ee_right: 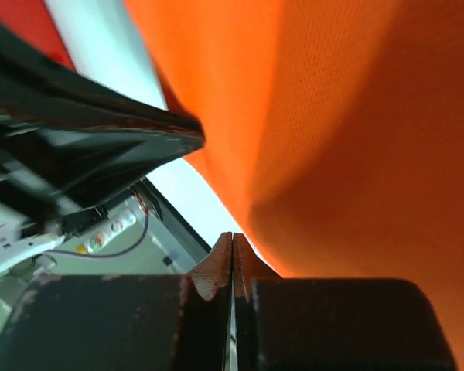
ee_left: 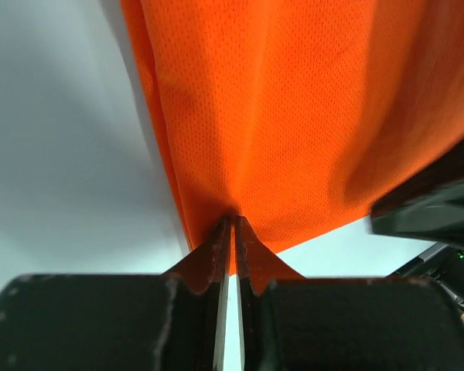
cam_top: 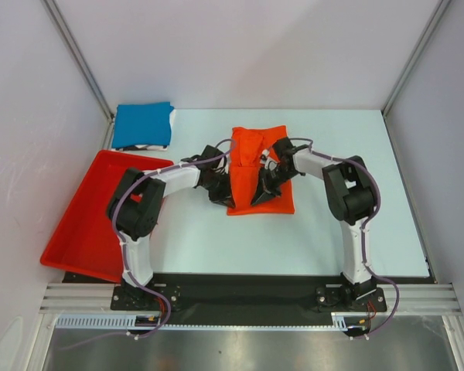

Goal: Fold and stack the t-shirts
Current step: Fold the tshirt

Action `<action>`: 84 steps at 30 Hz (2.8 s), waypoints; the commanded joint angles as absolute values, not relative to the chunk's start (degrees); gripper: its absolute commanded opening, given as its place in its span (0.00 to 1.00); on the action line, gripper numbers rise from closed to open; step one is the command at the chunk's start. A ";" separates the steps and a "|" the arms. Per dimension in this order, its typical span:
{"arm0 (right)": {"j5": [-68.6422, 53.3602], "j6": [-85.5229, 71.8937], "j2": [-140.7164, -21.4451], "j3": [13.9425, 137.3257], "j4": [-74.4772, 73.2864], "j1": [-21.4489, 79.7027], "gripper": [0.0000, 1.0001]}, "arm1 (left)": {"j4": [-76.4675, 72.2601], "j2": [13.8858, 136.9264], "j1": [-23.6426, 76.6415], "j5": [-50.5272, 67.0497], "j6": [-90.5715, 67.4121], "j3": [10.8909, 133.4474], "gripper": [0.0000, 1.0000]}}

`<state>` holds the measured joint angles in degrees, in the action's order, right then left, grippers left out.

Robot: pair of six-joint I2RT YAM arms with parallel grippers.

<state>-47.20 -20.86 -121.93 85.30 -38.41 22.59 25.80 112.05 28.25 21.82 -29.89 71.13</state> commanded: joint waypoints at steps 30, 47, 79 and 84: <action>-36.40 -9.76 -117.69 68.56 -47.72 6.34 0.00 | 24.34 112.59 27.69 17.75 -25.84 65.66 0.08; -39.00 -14.22 -104.25 70.14 -39.77 -0.97 0.07 | 27.79 98.36 27.69 19.86 -25.13 64.51 0.16; -39.20 -32.60 -94.05 47.47 -17.23 4.22 0.43 | 21.71 98.61 26.10 18.28 -46.40 53.44 0.36; -37.44 -34.89 -92.64 43.95 -15.21 3.96 0.45 | 19.95 99.66 26.28 18.54 -48.51 52.56 0.39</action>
